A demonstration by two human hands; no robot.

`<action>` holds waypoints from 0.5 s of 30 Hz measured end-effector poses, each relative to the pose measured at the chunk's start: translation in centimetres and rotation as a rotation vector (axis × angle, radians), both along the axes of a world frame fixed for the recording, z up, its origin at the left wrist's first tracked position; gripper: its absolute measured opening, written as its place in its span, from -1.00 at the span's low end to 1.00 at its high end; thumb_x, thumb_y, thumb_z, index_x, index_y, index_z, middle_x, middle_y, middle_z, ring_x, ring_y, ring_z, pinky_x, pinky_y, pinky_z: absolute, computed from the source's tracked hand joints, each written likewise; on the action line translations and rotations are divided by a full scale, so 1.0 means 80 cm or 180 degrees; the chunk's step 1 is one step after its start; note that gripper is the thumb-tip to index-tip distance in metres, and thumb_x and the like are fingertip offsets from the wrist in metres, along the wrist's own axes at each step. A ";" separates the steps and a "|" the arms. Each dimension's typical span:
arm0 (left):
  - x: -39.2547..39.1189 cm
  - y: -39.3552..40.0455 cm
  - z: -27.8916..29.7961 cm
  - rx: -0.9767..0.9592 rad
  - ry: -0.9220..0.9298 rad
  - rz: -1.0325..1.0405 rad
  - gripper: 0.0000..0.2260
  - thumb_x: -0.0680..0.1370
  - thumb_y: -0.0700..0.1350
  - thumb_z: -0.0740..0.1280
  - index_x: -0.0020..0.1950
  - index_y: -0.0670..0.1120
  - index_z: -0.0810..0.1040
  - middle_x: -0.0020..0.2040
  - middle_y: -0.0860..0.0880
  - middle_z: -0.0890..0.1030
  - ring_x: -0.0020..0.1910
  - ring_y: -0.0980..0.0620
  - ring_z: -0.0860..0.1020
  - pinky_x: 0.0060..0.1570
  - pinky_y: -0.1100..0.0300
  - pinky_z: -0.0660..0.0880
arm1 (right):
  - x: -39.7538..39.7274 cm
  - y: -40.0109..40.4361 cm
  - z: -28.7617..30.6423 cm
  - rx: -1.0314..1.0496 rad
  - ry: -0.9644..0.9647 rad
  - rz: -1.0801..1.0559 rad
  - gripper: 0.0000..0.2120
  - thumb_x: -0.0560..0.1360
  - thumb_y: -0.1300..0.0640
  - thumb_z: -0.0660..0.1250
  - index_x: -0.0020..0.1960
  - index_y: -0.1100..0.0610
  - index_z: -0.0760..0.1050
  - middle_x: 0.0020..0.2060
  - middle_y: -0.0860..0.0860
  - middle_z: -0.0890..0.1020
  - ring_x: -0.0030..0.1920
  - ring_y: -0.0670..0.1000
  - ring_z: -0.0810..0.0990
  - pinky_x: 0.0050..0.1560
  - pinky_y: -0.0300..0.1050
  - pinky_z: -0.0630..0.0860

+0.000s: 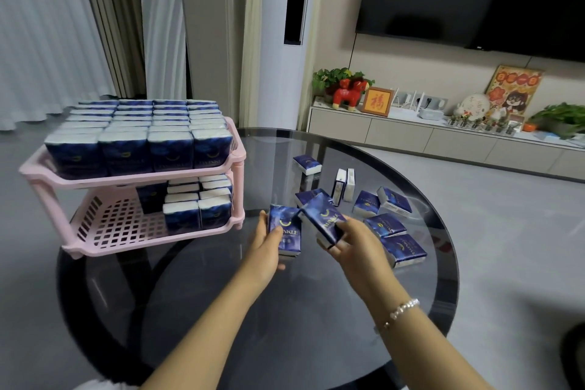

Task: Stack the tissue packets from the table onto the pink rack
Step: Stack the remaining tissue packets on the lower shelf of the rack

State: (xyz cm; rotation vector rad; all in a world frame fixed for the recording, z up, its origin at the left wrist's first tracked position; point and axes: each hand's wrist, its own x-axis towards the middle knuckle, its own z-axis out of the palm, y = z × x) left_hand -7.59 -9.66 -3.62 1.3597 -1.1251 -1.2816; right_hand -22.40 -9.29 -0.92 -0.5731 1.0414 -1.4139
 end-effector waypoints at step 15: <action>-0.007 -0.008 -0.006 -0.0182 0.0254 0.0084 -0.44 0.56 0.12 0.22 0.52 0.05 0.15 0.37 -0.06 0.44 0.10 0.03 0.58 -0.33 0.27 0.55 | 0.043 0.000 -0.009 -0.0424 0.1439 0.0401 -0.87 0.47 0.16 0.38 -0.16 0.15 0.44 -0.25 0.04 0.57 -0.25 -0.08 0.54 -0.23 -0.28 0.46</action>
